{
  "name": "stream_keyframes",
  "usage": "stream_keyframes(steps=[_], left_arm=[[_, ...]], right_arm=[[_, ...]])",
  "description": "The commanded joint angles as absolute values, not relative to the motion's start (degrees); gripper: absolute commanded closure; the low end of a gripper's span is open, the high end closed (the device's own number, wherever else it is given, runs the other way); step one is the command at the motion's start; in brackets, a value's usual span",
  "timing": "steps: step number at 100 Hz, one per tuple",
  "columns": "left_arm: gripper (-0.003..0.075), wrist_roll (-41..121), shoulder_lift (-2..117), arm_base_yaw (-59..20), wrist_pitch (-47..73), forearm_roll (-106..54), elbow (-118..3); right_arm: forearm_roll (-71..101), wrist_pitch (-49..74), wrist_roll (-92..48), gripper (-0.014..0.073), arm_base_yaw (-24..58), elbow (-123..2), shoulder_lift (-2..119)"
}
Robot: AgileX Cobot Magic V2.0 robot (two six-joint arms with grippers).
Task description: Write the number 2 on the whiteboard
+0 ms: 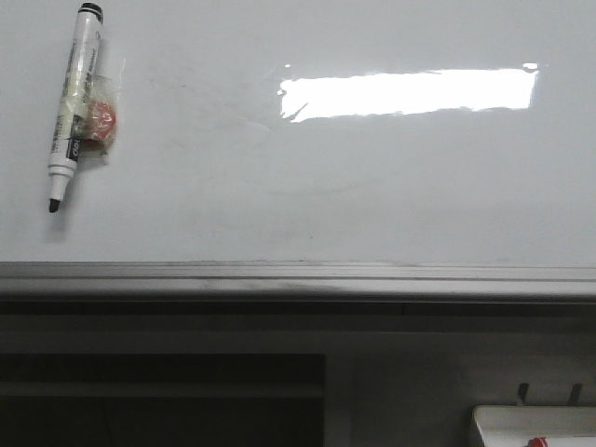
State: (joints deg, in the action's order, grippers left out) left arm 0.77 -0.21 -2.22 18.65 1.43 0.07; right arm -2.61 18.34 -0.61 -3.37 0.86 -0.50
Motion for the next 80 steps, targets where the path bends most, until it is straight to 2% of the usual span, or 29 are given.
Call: stream_keyframes(steps=[1, 80], left_arm=[[0.0741, 0.7, -1.7, -2.2, 14.5, 1.0, 0.7], [0.0741, 0.7, -1.7, -2.2, 12.1, 0.5, 0.7]], right_arm=[[-2.3, 16.8, -0.5, 0.0665, -3.7, 2.2, -1.7], [-2.3, 16.7, -0.5, 0.0665, -3.7, 2.2, -1.7]])
